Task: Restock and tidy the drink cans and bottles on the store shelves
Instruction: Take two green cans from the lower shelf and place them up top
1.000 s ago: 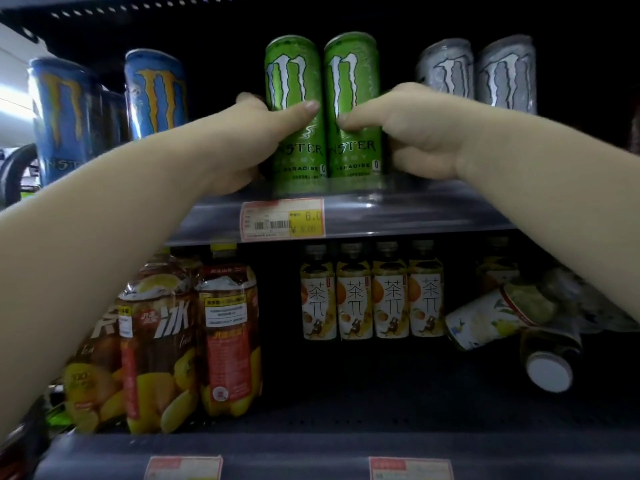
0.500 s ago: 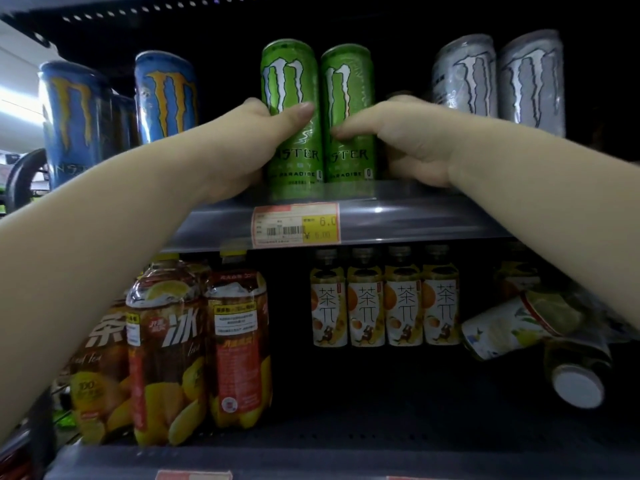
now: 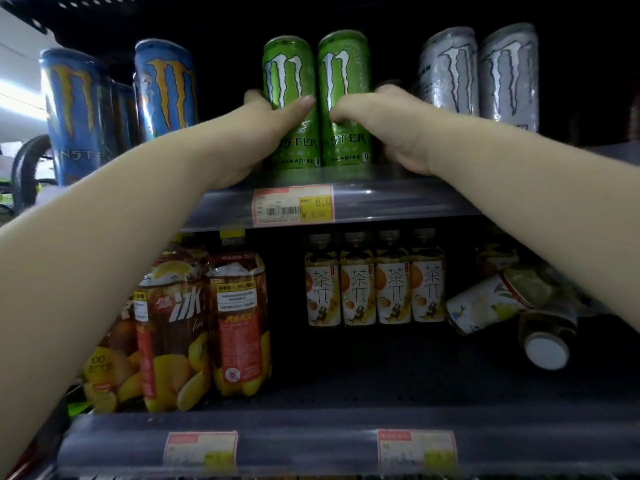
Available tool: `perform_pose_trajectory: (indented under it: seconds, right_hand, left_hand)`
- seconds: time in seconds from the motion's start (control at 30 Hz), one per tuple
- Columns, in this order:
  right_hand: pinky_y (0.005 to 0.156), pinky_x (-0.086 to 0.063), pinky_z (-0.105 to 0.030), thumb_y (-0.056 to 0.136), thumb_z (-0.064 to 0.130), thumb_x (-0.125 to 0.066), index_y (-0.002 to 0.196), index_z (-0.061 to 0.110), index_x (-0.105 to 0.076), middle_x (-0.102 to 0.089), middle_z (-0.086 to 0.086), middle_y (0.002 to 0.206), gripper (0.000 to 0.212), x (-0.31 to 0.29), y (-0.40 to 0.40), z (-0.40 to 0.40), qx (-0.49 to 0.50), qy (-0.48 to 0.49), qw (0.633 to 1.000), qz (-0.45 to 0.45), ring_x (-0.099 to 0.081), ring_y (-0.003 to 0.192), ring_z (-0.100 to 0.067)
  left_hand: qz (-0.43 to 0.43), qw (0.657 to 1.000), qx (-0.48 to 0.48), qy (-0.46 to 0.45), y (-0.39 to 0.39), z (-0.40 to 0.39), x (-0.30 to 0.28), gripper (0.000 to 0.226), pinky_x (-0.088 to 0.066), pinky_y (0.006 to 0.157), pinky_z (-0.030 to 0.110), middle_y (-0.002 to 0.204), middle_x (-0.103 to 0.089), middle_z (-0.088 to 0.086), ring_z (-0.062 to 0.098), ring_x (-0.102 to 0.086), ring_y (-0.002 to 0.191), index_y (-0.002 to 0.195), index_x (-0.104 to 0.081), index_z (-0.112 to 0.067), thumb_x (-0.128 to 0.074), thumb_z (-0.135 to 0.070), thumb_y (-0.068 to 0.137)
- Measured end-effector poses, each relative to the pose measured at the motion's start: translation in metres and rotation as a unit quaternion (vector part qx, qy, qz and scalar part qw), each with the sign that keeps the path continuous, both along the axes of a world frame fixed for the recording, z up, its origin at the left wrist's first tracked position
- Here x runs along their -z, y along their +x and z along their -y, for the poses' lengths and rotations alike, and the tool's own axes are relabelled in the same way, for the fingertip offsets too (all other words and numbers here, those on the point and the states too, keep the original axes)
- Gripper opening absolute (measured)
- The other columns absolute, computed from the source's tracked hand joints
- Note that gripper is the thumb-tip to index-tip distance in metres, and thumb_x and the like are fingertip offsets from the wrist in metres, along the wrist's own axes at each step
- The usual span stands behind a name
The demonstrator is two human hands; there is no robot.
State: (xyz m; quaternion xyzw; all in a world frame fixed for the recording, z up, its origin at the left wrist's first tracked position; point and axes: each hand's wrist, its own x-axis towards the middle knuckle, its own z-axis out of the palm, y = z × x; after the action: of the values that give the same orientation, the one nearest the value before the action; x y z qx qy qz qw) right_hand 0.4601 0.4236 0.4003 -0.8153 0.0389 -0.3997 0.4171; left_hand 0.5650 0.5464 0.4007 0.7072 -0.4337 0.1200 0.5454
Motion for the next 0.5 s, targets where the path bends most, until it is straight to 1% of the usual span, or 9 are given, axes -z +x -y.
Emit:
perform_pose_trajectory:
  seconds: [0.07, 0.1, 0.13, 0.17, 0.2, 0.27, 0.3, 0.4, 0.5]
  right_hand:
    - [0.064, -0.044, -0.02, 0.079, 0.04, -0.065, 0.1, 0.018, -0.045, -0.053, 0.009, 0.092, 0.036, 0.003, -0.006, -0.003, 0.038, -0.036, 0.998, 0.029, -0.05, 0.082, -0.002]
    - [0.057, -0.044, -0.014, 0.081, 0.041, -0.064, 0.096, 0.019, -0.044, -0.049, 0.013, 0.085, 0.034, 0.004, -0.01, -0.005, 0.075, -0.062, 0.993, 0.06, -0.046, 0.075, 0.002]
    - [0.051, -0.043, -0.008, 0.082, 0.041, -0.063, 0.101, 0.019, -0.046, -0.047, 0.015, 0.082, 0.034, 0.007, -0.016, -0.008, 0.111, -0.093, 0.985, 0.096, -0.046, 0.073, 0.005]
    - [0.055, -0.044, -0.005, 0.082, 0.04, -0.063, 0.114, 0.016, -0.047, -0.049, 0.016, 0.084, 0.043, 0.011, -0.023, -0.01, 0.134, -0.121, 0.975, 0.127, -0.051, 0.076, 0.004]
    - [0.065, -0.046, -0.006, 0.083, 0.039, -0.063, 0.126, 0.013, -0.045, -0.053, 0.015, 0.09, 0.054, 0.015, -0.03, -0.011, 0.142, -0.143, 0.968, 0.146, -0.058, 0.086, -0.001]
    - [0.091, -0.049, -0.02, 0.085, 0.038, -0.062, 0.138, 0.012, -0.039, -0.055, 0.009, 0.106, 0.063, 0.028, -0.045, -0.012, 0.136, -0.188, 0.958, 0.165, -0.058, 0.106, -0.009]
    - [0.097, -0.048, -0.025, 0.086, 0.037, -0.062, 0.138, 0.013, -0.04, -0.053, 0.007, 0.114, 0.061, 0.038, -0.055, -0.012, 0.132, -0.208, 0.954, 0.174, -0.055, 0.111, -0.009]
    - [0.093, -0.051, -0.029, 0.09, 0.034, -0.059, 0.128, 0.016, -0.05, -0.058, 0.006, 0.112, 0.043, 0.072, -0.088, -0.007, 0.126, -0.249, 0.941, 0.192, -0.058, 0.107, -0.007]
    - [0.087, -0.054, -0.031, 0.092, 0.029, -0.057, 0.12, 0.018, -0.057, -0.063, 0.006, 0.108, 0.03, 0.111, -0.125, 0.007, 0.115, -0.249, 0.947, 0.168, -0.061, 0.105, -0.006]
  left_hand:
    - [0.028, 0.999, -0.04, 0.007, -0.003, 0.002, 0.002, 0.089, -0.04, 0.107, 0.046, 0.142, -0.046, 0.01, 0.029, -0.05, 0.125, 0.15, -0.012, -0.015, -0.052, -0.062, 0.086]
    - [0.059, 0.995, -0.076, 0.01, -0.005, 0.002, 0.004, 0.091, -0.036, 0.11, 0.046, 0.147, -0.042, 0.01, 0.03, -0.045, 0.13, 0.151, -0.009, -0.015, -0.051, -0.063, 0.086]
    - [0.098, 0.989, -0.109, -0.003, -0.008, 0.001, 0.006, 0.091, -0.031, 0.113, 0.045, 0.152, -0.035, 0.011, 0.03, -0.039, 0.136, 0.152, -0.007, -0.014, -0.051, -0.061, 0.087]
    - [0.136, 0.982, -0.13, -0.033, -0.014, -0.002, 0.01, 0.089, -0.026, 0.116, 0.04, 0.155, -0.027, 0.012, 0.028, -0.032, 0.14, 0.152, -0.008, -0.012, -0.052, -0.056, 0.09]
    - [0.164, 0.976, -0.128, -0.068, -0.021, -0.005, 0.016, 0.084, -0.024, 0.116, 0.035, 0.156, -0.023, 0.012, 0.025, -0.028, 0.141, 0.152, -0.011, -0.01, -0.053, -0.051, 0.092]
    - [0.226, 0.96, -0.111, -0.126, -0.035, -0.012, 0.032, 0.069, -0.028, 0.114, 0.033, 0.149, -0.029, 0.009, 0.02, -0.032, 0.136, 0.147, -0.024, -0.01, -0.054, -0.042, 0.094]
    - [0.256, 0.951, -0.107, -0.135, -0.042, -0.012, 0.044, 0.061, -0.031, 0.113, 0.034, 0.141, -0.034, 0.006, 0.018, -0.036, 0.132, 0.142, -0.031, -0.011, -0.054, -0.039, 0.093]
    - [0.287, 0.945, -0.084, -0.133, -0.065, -0.003, 0.082, 0.044, -0.037, 0.107, 0.035, 0.123, -0.035, -0.005, 0.011, -0.04, 0.121, 0.13, -0.044, -0.015, -0.057, -0.034, 0.091]
    - [0.337, 0.932, -0.084, -0.103, -0.093, 0.008, 0.124, 0.039, -0.031, 0.105, 0.029, 0.122, -0.039, -0.007, 0.011, -0.037, 0.12, 0.123, -0.052, -0.015, -0.057, -0.031, 0.087]
